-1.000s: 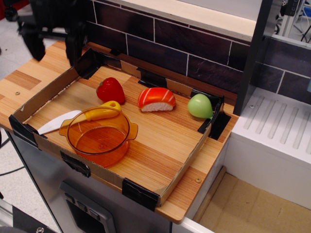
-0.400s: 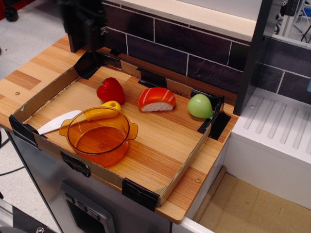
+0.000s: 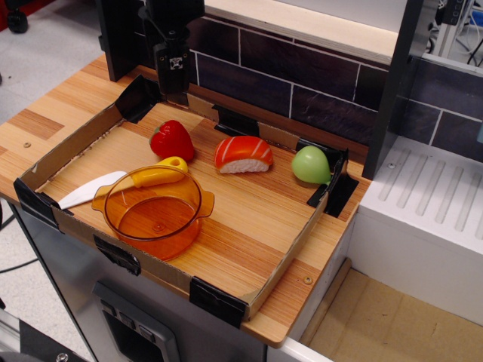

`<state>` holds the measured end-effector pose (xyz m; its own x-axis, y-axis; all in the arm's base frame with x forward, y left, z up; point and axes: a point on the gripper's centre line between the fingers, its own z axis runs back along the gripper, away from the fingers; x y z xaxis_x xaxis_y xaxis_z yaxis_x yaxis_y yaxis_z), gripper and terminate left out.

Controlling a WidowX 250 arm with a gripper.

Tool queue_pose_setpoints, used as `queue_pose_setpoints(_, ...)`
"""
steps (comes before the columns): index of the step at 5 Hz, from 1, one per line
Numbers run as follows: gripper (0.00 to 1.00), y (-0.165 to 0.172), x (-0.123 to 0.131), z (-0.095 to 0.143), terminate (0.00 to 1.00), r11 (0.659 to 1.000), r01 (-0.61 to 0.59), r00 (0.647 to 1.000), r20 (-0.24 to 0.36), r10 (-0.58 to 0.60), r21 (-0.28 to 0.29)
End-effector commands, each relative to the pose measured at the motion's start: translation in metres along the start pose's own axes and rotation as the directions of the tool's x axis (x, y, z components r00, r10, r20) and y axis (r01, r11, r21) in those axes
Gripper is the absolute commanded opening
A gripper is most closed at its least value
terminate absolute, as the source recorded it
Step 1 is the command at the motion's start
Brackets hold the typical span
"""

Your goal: Put sushi in pot

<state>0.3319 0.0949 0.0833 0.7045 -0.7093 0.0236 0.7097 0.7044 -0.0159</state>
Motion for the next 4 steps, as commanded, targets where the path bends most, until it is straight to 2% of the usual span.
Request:
queue_pose_setpoints(1, 1.0, -0.02, 0.021, -0.005, 0.0, 1.0, 0.017, 0.998, 0.054, -0.017, 0.002)
queue_pose_setpoints(2, 1.0, -0.029, 0.031, -0.015, 0.0, 1.0, 0.015, 0.998, 0.061, -0.015, 0.006)
queue_pose_setpoints(4, 1.0, -0.05, 0.043, -0.053, 0.0, 0.999, 0.04, 0.999, -0.014, -0.04, -0.011)
